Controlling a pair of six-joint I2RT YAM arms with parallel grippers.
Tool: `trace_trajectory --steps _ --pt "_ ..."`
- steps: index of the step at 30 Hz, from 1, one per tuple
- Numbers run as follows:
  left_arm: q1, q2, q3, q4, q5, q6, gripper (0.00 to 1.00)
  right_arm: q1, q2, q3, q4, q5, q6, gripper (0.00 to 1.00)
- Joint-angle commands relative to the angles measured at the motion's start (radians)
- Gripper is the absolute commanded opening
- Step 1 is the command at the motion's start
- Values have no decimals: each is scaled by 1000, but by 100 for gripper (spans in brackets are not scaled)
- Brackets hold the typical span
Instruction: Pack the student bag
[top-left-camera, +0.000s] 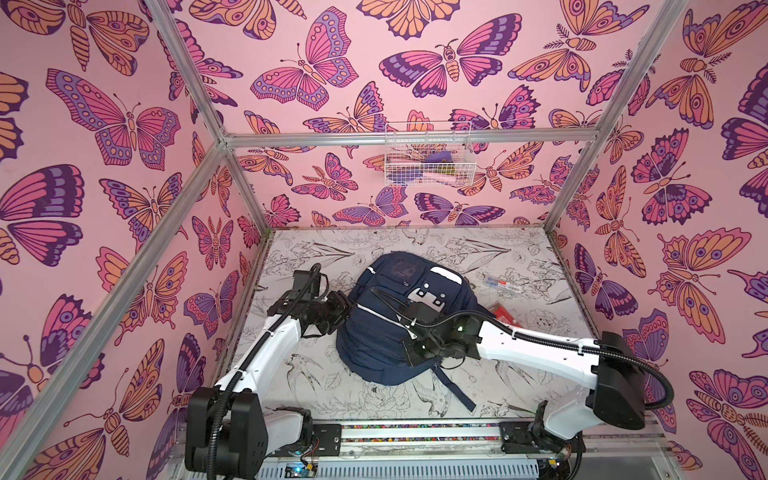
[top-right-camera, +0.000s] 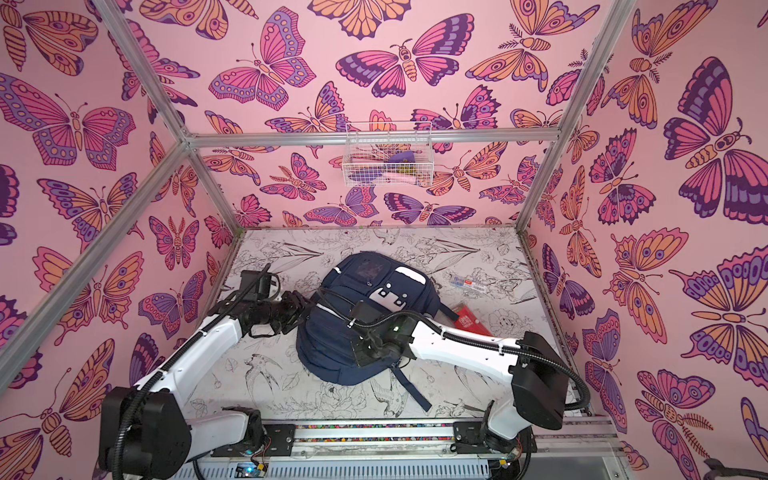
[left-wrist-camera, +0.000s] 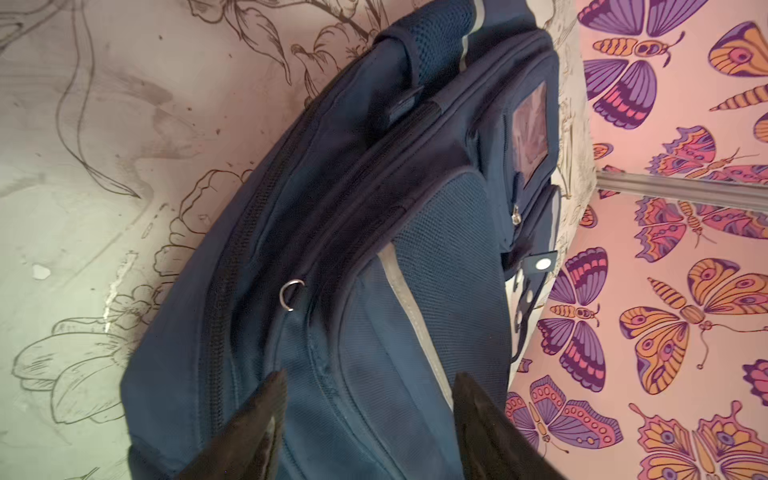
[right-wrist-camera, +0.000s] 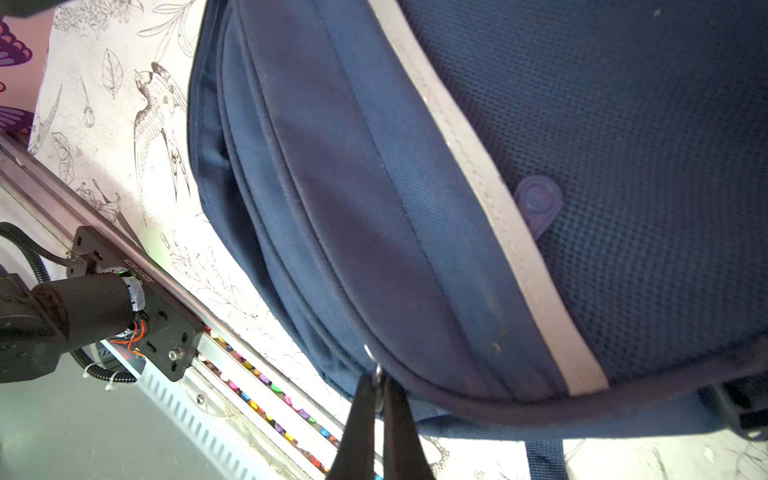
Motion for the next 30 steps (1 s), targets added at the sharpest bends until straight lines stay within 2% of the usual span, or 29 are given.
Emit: trace_trajectory --steps 1,5,9,13,16,17,25,30 --pt "7 51 16 1 57 50 66 -13 -22 -5 -33 -5 -19 0" --pt "6 110 -5 100 149 4 65 -15 -11 1 -27 -13 -20 0" --pt "2 185 -21 172 205 -43 54 -15 -7 4 -19 -23 -13 0" --pt "0 215 -43 223 238 -87 31 -15 11 6 -8 -33 -5 0" --pt "1 198 -69 268 255 -124 5 -15 55 26 15 -46 5 0" --pt "1 190 -76 272 252 -136 0 -15 74 42 23 -50 8 0" --pt "2 109 -174 336 231 -210 0 -15 263 264 48 -90 13 0" --pt "3 65 -237 368 208 -239 0 -15 382 396 24 -61 23 0"
